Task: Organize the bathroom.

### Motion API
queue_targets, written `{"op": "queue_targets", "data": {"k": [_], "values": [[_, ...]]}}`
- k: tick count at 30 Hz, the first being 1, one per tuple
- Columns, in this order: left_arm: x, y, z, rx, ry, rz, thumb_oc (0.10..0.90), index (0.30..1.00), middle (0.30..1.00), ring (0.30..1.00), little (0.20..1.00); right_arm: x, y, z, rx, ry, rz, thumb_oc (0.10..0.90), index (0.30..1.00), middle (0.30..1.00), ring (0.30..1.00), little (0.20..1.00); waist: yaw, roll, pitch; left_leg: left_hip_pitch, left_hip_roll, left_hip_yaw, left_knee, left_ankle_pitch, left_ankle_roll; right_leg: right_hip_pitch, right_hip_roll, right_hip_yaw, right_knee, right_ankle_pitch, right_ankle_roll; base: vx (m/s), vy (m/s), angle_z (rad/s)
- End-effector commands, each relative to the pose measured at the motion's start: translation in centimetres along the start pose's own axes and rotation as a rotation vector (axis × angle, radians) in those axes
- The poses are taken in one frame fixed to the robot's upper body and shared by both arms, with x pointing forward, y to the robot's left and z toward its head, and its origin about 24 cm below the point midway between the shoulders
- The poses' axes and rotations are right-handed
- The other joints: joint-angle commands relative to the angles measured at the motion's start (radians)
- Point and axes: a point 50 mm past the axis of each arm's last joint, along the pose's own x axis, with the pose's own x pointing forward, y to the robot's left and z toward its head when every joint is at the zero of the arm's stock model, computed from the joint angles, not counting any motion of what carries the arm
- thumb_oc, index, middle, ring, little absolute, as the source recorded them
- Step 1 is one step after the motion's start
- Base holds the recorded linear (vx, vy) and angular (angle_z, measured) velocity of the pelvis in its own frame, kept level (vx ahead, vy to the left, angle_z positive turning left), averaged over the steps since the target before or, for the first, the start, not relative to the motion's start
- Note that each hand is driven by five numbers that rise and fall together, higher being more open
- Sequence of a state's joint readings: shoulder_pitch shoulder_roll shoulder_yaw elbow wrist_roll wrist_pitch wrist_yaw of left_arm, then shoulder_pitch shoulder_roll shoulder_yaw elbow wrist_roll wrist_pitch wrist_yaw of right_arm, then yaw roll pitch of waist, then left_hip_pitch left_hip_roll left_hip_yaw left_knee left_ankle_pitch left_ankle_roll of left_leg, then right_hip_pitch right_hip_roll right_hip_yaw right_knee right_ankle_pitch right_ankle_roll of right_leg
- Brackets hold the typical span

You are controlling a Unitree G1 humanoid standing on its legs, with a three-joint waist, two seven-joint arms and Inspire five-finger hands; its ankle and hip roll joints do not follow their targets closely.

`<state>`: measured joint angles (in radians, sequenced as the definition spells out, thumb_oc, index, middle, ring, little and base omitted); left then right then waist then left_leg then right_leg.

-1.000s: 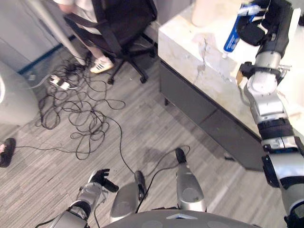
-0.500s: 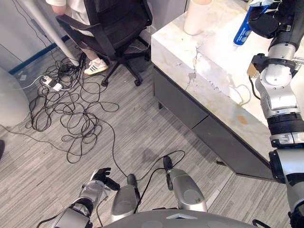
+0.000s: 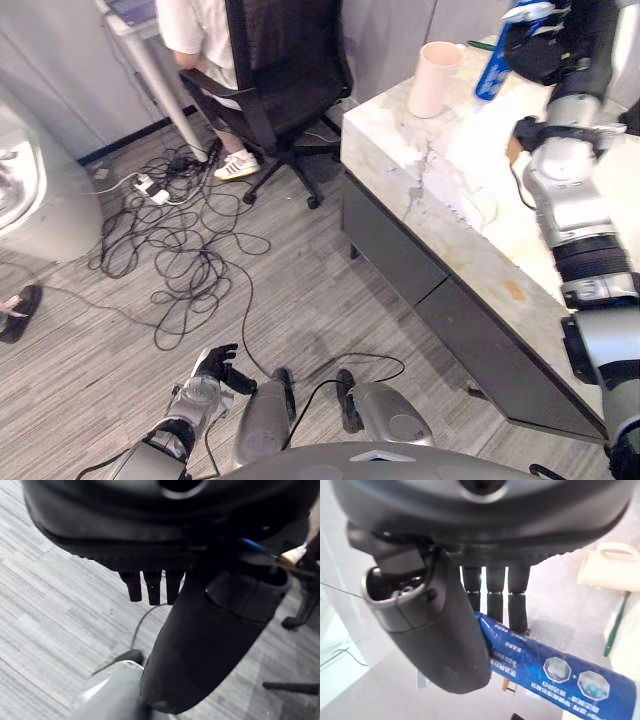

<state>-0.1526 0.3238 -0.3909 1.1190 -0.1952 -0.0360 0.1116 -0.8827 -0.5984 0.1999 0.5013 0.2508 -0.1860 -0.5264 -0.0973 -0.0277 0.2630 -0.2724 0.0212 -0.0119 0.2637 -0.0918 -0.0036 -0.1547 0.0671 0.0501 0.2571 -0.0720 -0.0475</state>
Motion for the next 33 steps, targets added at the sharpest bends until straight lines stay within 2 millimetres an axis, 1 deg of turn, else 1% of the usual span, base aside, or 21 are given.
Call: {"op": "queue_targets", "data": {"k": [1,3,6,7,11,16,17,18,19,20,21,22,23,24,25,27,28,29,30,32,33], "values": [[-0.3,0.0,-1.1,0.015,0.017,0.013,0.8,0.9,0.9,0.9,0.9,2.8,-3.0,7.7,0.122,-0.322,-0.105,0.4,0.3,0.3,0.3,0.3,0.03,-0.016,-0.023,0.09,0.041,-0.011,0.003,0.07,-0.006,0.042,-0.081,0.06,0.026,0.015,0.088,0.18,0.148,-1.06],[-0.4,0.0,-1.3,0.013,0.013,0.015,0.8,0.9,0.9,0.9,0.9,2.7,-3.2,7.8,0.136,-0.32,-0.113,0.4,0.3,0.3,0.3,0.3,0.032,-0.014,-0.026,0.096,0.029,-0.004,0.008,0.055,0.001,0.04,-0.091,0.065,0.026,0.017,0.094,0.11,0.114,-0.5],[-0.3,0.0,-1.1,0.006,0.004,0.022,0.8,0.9,0.9,0.9,0.9,2.8,-3.4,8.0,0.144,-0.324,-0.12,0.4,0.3,0.3,0.3,0.3,0.033,-0.01,-0.024,0.1,0.021,0.001,0.009,0.047,0.006,0.033,-0.098,0.066,0.03,0.019,0.098,0.04,0.119,-0.15],[-0.3,0.2,-1.0,-0.005,-0.002,0.033,0.8,0.9,0.9,0.9,0.9,3.0,-3.9,8.2,0.149,-0.321,-0.124,0.4,0.3,0.3,0.3,0.3,0.032,-0.006,-0.018,0.106,0.007,0.004,0.009,0.035,0.013,0.024,-0.101,0.069,0.037,0.021,0.102,0.06,0.121,-0.29],[-0.4,0.5,-1.5,-0.02,0.007,0.048,0.8,0.9,0.9,0.9,0.9,3.1,-4.6,8.0,0.192,-0.293,-0.145,0.4,0.3,0.3,0.3,0.3,0.04,-0.004,-0.024,0.133,-0.017,-0.003,-0.007,0.017,0.031,0.024,-0.107,0.08,0.037,0.023,0.113,0.1,0.118,-0.14],[-0.6,0.5,-2.0,-0.023,0.016,0.052,0.8,0.9,0.9,0.9,0.9,3.3,-5.2,7.6,0.176,-0.269,-0.163,0.4,0.3,0.3,0.3,0.3,0.053,-0.005,-0.025,0.149,-0.039,-0.005,-0.012,-0.001,0.049,0.027,-0.116,0.081,0.018,0.041,0.126,0.05,0.07,-0.04],[-0.6,0.5,-2.1,-0.015,0.019,0.047,0.8,0.9,0.9,0.9,0.9,3.5,-5.4,7.4,0.173,-0.26,-0.172,0.4,0.3,0.3,0.3,0.3,0.063,-0.006,-0.027,0.149,-0.048,-0.005,-0.012,-0.007,0.056,0.03,-0.124,0.076,0.009,0.048,0.132,0.03,0.086,-0.04],[-0.8,0.5,-2.5,-0.006,0.022,0.049,0.8,0.9,0.9,0.9,0.9,3.4,-5.4,7.1,0.171,-0.253,-0.17,0.4,0.3,0.3,0.3,0.3,0.074,-0.006,-0.028,0.15,-0.059,-0.005,-0.019,-0.01,0.067,0.016,-0.136,0.057,0.03,0.06,0.144,0.04,0.125,-0.16],[-0.9,0.6,-2.8,-0.004,0.023,0.051,0.8,0.9,0.9,0.9,0.9,3.4,-5.4,7.0,0.172,-0.248,-0.162,0.4,0.3,0.3,0.3,0.3,0.078,-0.001,-0.024,0.157,-0.058,-0.004,-0.026,-0.009,0.076,-0.013,-0.142,0.045,0.104,0.086,0.153,0.03,0.121,-0.22],[-1.0,0.6,-3.0,0.023,0.024,0.049,0.8,0.9,0.9,0.9,0.9,3.3,-5.4,7.0,0.174,-0.243,-0.153,0.4,0.3,0.3,0.3,0.3,0.078,0.002,-0.017,0.164,-0.055,0.002,-0.025,-0.02,0.083,-0.068,-0.141,0.051,0.212,0.123,0.157,0.05,0.087,-0.22],[-1.0,0.7,-3.1,0.037,0.026,0.051,0.8,0.9,0.9,0.9,0.9,3.3,-5.4,7.1,0.173,-0.238,-0.149,0.4,0.3,0.3,0.3,0.3,0.073,0.003,-0.011,0.176,-0.057,0.008,-0.018,-0.033,0.087,-0.104,-0.143,0.058,0.235,0.152,0.156,0.05,0.047,-0.11],[-1.0,0.7,-3.1,0.037,0.026,0.051,0.8,0.9,0.9,0.9,0.9,3.3,-5.4,7.1,0.173,-0.238,-0.149,0.4,0.3,0.3,0.3,0.3,0.073,0.003,-0.011,0.176,-0.057,0.008,-0.018,-0.033,0.087,-0.104,-0.143,0.058,0.235,0.152,0.156,0.16,-0.058,-0.3],[-0.9,0.8,-2.8,0.02,0.034,0.057,0.8,0.9,0.9,0.9,0.9,3.2,-5.3,7.0,0.178,-0.234,-0.146,0.4,0.3,0.3,0.3,0.3,0.056,-0.009,-0.013,0.2,-0.068,0.021,-0.005,-0.066,0.083,-0.117,-0.16,0.086,0.091,0.184,0.171,0.12,-0.068,-0.25],[-0.9,0.8,-2.8,0.02,0.034,0.057,0.8,0.9,0.9,0.9,0.9,3.2,-5.3,7.0,0.178,-0.234,-0.146,0.4,0.3,0.3,0.3,0.3,0.056,-0.009,-0.013,0.2,-0.068,0.021,-0.005,-0.066,0.083,-0.117,-0.16,0.086,0.091,0.184,0.171,0.18,-0.202,-0.43],[-0.9,1.0,-2.6,0.023,0.024,0.059,0.8,0.9,0.9,0.9,0.9,3.0,-4.7,7.3,0.177,-0.246,-0.139,0.4,0.3,0.3,0.3,0.3,0.046,-0.015,-0.014,0.198,-0.068,0.022,0.008,-0.076,0.082,-0.088,-0.157,0.114,-0.001,0.188,0.18,0.06,-0.151,-0.29],[-1.0,1.3,-2.7,0.024,0.022,0.064,0.8,0.9,0.9,0.9,0.9,2.9,-4.4,7.4,0.168,-0.253,-0.135,0.4,0.3,0.3,0.3,0.3,0.048,-0.015,-0.016,0.188,-0.062,0.027,0.008,-0.07,0.079,-0.073,-0.155,0.11,-0.017,0.179,0.181,0.06,-0.198,-0.09],[-0.9,1.5,-2.7,0.017,0.024,0.065,0.8,0.9,0.9,0.9,0.9,3.0,-4.2,7.5,0.154,-0.253,-0.13,0.4,0.3,0.3,0.3,0.3,0.046,-0.014,-0.023,0.179,-0.052,0.03,0.0,-0.051,0.074,-0.043,-0.141,0.113,-0.045,0.164,0.183,0.05,-0.227,0.11],[-0.9,1.5,-2.4,0.024,0.011,0.056,0.8,0.9,0.9,0.9,0.9,3.1,-3.9,7.7,0.154,-0.253,-0.134,0.4,0.3,0.3,0.3,0.3,0.046,-0.012,-0.022,0.178,-0.043,0.027,-0.006,-0.039,0.071,-0.031,-0.132,0.118,-0.048,0.156,0.18,0.02,-0.218,0.04],[-0.7,1.3,-1.6,0.062,-0.02,0.041,0.8,0.9,0.9,0.9,0.9,3.2,-3.8,7.9,0.164,-0.262,-0.144,0.4,0.3,0.3,0.3,0.3,0.048,-0.009,-0.017,0.179,-0.031,0.024,-0.023,-0.025,0.067,-0.022,-0.129,0.109,-0.051,0.146,0.175,-0.04,-0.148,0.01],[-0.5,1.2,-0.8,0.037,-0.035,0.052,0.8,0.9,0.9,0.9,0.9,3.3,-4.3,7.8,0.17,-0.269,-0.152,0.4,0.3,0.3,0.3,0.3,0.047,-0.009,-0.012,0.181,-0.022,0.022,-0.053,-0.013,0.064,-0.01,-0.125,0.104,-0.072,0.141,0.172,-0.05,-0.146,0.11],[-0.4,1.2,-0.7,0.024,-0.032,0.053,0.8,0.9,0.9,0.9,0.9,3.4,-4.4,7.7,0.166,-0.27,-0.152,0.4,0.3,0.3,0.3,0.3,0.047,-0.011,-0.012,0.184,-0.021,0.019,-0.058,-0.011,0.063,-0.004,-0.123,0.108,-0.08,0.141,0.172,-0.01,-0.134,0.25]]}}
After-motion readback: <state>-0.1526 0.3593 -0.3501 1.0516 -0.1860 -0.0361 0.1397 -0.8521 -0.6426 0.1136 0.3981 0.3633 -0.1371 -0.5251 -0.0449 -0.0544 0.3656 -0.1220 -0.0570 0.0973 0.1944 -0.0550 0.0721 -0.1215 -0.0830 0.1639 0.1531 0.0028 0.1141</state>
